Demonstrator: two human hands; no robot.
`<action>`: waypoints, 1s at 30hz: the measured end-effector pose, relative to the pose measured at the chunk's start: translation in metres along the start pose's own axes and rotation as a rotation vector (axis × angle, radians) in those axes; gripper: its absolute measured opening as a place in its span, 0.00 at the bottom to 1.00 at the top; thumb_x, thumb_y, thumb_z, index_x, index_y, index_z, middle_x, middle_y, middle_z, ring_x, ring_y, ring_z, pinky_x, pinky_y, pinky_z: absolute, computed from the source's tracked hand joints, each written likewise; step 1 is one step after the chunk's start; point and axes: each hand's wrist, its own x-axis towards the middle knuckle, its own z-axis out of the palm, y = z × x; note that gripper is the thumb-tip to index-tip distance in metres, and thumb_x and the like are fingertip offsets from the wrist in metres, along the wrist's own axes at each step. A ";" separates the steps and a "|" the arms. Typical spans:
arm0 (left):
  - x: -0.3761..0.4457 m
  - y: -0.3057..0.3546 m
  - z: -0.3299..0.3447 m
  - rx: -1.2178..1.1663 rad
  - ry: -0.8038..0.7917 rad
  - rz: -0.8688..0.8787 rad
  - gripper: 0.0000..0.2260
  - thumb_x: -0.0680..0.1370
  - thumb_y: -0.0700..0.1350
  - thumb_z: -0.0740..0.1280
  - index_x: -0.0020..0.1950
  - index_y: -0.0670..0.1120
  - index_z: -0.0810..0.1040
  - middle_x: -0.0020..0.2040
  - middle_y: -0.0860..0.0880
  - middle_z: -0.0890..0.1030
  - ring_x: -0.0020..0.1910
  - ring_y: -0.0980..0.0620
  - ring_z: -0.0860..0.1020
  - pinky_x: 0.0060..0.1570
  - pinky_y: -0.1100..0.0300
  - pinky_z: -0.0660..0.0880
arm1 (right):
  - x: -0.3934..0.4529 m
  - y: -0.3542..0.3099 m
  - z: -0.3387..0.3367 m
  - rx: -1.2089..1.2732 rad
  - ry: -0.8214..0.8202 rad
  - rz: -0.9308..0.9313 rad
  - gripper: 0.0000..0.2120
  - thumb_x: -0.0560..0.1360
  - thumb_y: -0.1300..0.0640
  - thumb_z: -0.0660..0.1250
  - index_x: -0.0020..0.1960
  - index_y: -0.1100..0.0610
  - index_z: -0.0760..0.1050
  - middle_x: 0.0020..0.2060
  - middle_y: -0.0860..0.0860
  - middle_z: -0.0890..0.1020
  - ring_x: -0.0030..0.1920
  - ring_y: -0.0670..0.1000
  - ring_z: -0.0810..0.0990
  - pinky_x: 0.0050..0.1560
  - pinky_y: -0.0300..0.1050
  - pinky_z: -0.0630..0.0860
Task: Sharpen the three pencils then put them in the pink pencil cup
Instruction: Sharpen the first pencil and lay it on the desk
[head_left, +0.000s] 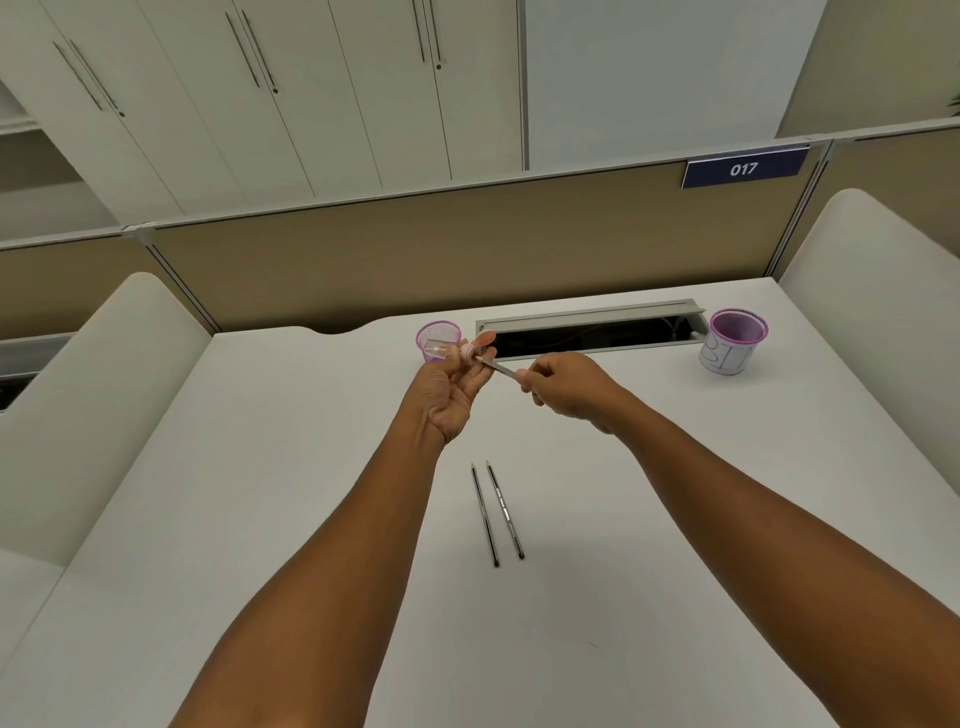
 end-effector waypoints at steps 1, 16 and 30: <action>-0.001 0.001 0.000 -0.009 0.001 0.003 0.18 0.84 0.39 0.56 0.73 0.36 0.61 0.52 0.37 0.83 0.56 0.38 0.80 0.57 0.46 0.78 | 0.001 0.003 0.002 -0.024 0.027 -0.024 0.13 0.80 0.49 0.62 0.49 0.59 0.78 0.42 0.55 0.81 0.40 0.50 0.75 0.38 0.42 0.70; -0.004 -0.001 0.000 -0.009 0.034 -0.007 0.17 0.83 0.39 0.57 0.73 0.39 0.63 0.56 0.37 0.82 0.58 0.38 0.80 0.55 0.46 0.77 | -0.002 0.013 0.005 -0.037 0.138 -0.124 0.10 0.78 0.51 0.66 0.53 0.56 0.77 0.47 0.52 0.80 0.48 0.52 0.78 0.43 0.42 0.72; -0.005 -0.005 0.002 0.115 -0.048 -0.027 0.07 0.83 0.39 0.58 0.60 0.40 0.71 0.51 0.40 0.84 0.52 0.42 0.83 0.60 0.47 0.76 | 0.002 0.007 0.005 -0.299 0.338 -0.269 0.09 0.77 0.50 0.66 0.47 0.55 0.79 0.42 0.50 0.79 0.42 0.52 0.77 0.40 0.44 0.70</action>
